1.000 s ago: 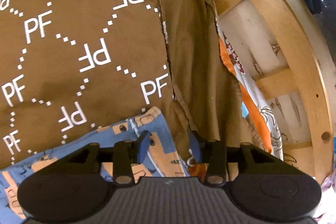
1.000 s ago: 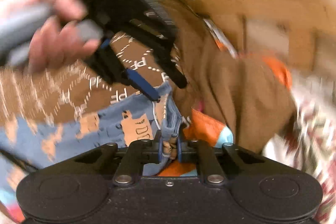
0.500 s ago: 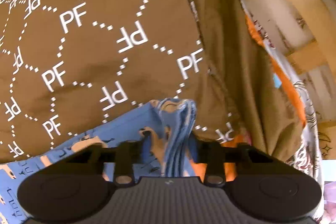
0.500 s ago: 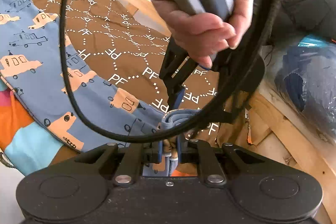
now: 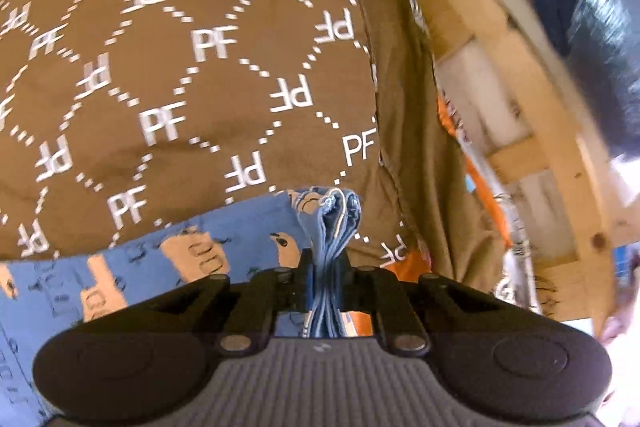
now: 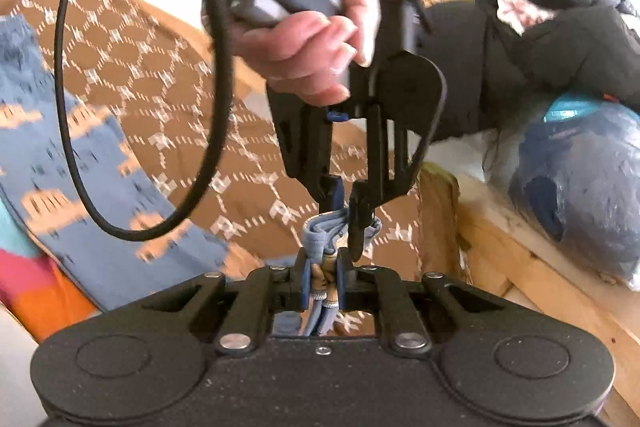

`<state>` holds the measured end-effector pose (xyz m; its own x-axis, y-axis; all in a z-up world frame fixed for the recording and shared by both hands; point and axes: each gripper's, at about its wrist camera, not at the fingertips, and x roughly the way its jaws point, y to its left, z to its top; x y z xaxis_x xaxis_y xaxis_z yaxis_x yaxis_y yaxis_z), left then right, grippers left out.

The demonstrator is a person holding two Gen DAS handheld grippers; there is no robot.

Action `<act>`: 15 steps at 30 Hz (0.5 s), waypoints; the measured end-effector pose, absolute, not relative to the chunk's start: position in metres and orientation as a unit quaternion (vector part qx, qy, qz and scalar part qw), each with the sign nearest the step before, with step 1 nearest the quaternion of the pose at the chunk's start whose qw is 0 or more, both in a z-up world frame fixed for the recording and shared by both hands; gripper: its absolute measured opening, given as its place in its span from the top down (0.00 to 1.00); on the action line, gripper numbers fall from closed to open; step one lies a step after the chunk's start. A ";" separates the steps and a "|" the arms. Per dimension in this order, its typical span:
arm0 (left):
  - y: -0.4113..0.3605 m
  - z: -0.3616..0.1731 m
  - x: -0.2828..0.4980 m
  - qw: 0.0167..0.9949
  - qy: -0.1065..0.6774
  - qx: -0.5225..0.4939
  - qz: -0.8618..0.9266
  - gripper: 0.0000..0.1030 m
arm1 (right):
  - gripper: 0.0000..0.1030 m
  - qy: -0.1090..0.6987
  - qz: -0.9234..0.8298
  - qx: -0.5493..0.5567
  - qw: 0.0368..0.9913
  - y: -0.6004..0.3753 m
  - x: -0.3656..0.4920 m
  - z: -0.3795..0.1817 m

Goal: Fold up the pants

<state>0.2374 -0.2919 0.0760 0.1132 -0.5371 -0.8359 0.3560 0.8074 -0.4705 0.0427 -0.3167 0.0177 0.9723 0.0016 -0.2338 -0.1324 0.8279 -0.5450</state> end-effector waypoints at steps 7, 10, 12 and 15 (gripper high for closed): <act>-0.217 0.083 0.223 0.771 0.553 -0.103 -0.297 0.90 | 0.88 0.126 0.112 -0.252 0.953 -0.276 0.035 0.037; -0.181 0.073 0.217 0.781 0.541 -0.119 -0.287 0.90 | 0.88 0.148 0.145 -0.227 0.951 -0.258 0.036 0.040; -0.160 0.060 0.213 0.783 0.541 -0.130 -0.277 0.90 | 0.88 0.165 0.170 -0.221 0.946 -0.243 0.035 0.037; -0.131 0.033 0.210 0.780 0.547 -0.155 -0.262 0.90 | 0.88 0.191 0.195 -0.220 0.936 -0.225 0.036 0.028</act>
